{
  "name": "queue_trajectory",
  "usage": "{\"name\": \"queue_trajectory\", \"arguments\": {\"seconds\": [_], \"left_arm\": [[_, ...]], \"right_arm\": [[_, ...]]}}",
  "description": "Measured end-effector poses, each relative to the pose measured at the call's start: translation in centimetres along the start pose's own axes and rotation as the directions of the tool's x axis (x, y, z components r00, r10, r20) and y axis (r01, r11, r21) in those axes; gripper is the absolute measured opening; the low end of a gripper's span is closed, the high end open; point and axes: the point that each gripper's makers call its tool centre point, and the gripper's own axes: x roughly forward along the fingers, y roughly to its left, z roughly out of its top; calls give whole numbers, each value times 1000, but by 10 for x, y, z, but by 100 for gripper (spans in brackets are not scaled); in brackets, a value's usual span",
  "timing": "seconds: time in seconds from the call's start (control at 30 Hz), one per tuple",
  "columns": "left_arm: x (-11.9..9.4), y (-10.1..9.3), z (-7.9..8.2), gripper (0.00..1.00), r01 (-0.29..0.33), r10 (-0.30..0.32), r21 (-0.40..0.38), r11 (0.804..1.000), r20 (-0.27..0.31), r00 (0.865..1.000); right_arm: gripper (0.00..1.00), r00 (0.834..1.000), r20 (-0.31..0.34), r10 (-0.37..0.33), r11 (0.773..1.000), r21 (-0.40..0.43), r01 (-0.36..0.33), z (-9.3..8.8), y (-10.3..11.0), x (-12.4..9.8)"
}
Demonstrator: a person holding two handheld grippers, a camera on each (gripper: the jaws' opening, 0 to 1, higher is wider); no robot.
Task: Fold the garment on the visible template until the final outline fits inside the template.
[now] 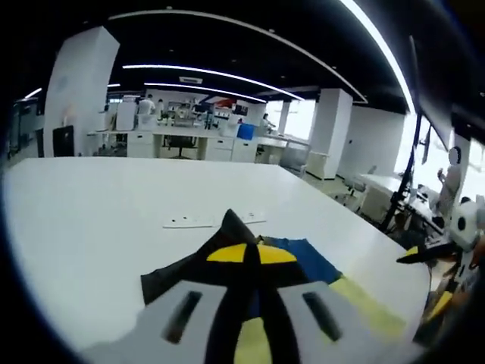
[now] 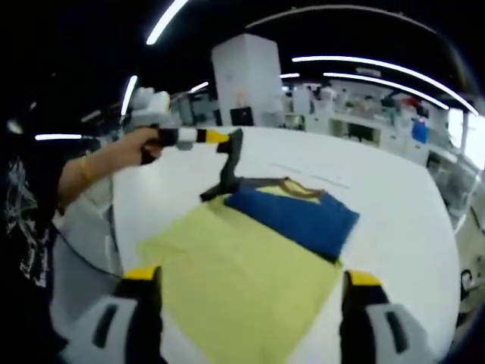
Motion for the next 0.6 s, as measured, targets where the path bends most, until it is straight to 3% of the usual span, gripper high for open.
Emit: {"name": "queue_trajectory", "arguments": {"seconds": [0.23,0.27,0.37,0.6], "left_arm": [[25,-13,-1,0,26,-26,-13,1000,-1,1000],[30,-16,-4,0,27,-27,13,1000,-9,1000],[37,-29,-8,0,49,-49,-13,999,-17,999],[56,-54,-14,0,98,-97,9,995,-37,995]], "right_arm": [[99,999,-36,-3,1000,-9,3,-11,-2,1],[99,999,-41,-3,1000,-4,3,-13,-1,1],[99,999,-51,0,1000,-1,0,-17,-1,0],[99,997,-80,-11,1000,6,12,-26,-6,-1]]}}
